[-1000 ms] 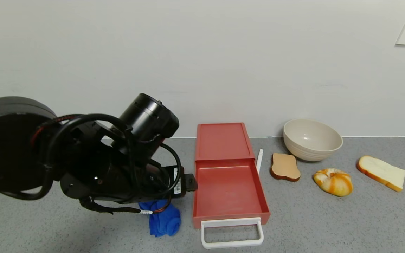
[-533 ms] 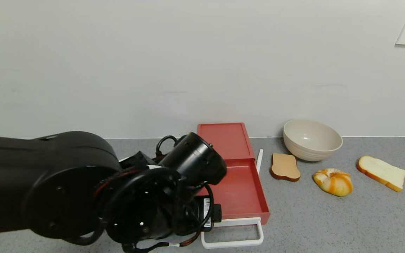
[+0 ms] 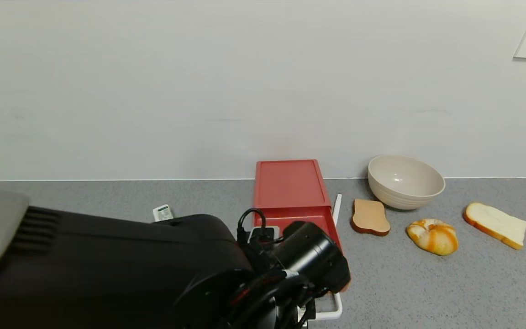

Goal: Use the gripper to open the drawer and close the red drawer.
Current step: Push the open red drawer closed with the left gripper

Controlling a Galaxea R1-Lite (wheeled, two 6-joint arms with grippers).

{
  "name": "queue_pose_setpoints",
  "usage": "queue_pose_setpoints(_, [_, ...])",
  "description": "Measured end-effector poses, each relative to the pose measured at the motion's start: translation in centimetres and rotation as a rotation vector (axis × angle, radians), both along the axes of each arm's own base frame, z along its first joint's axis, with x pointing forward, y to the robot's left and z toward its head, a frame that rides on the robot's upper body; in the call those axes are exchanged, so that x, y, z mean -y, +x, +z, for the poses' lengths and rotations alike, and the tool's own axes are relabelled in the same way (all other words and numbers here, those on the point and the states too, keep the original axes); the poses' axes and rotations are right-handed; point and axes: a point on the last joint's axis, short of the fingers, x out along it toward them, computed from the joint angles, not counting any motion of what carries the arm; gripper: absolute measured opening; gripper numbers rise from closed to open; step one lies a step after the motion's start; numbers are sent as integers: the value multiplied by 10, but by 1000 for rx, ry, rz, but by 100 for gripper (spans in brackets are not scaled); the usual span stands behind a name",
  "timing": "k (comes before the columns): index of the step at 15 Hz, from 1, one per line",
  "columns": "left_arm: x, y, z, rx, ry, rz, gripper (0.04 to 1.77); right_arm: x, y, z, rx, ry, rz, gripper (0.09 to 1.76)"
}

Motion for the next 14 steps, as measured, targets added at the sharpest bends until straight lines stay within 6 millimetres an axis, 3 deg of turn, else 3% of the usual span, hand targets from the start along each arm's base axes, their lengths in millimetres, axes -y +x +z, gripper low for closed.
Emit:
queue_pose_setpoints(6, [19, -8, -23, -27, 46, -23, 172, 0, 0, 0, 0, 0, 0, 171])
queue_pose_setpoints(14, [35, -24, -54, 120, 29, 5, 172, 0, 0, 0, 0, 0, 0, 171])
